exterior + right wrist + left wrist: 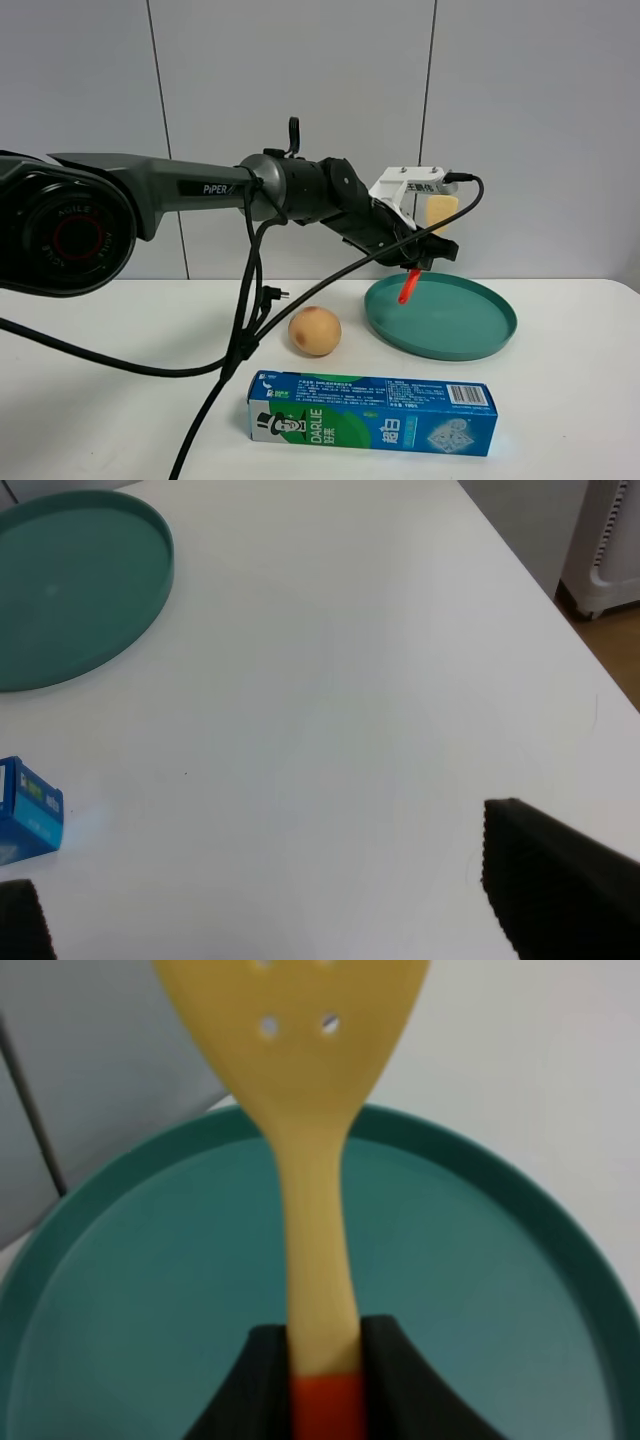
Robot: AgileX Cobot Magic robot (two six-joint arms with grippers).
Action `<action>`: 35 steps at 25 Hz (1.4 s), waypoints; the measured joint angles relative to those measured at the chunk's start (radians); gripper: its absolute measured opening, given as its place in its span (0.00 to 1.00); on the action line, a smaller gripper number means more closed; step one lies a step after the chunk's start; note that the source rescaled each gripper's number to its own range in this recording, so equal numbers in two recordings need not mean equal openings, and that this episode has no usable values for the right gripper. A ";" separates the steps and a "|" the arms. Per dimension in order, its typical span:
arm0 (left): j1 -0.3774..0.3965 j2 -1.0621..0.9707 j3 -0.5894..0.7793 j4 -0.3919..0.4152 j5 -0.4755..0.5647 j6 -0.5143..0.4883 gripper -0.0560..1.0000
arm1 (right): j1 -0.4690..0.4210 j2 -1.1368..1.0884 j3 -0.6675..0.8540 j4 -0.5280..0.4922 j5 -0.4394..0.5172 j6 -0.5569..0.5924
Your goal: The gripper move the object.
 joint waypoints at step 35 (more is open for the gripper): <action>0.087 -0.515 -0.001 0.565 0.788 -0.096 0.97 | 0.000 0.000 0.000 0.000 0.000 0.000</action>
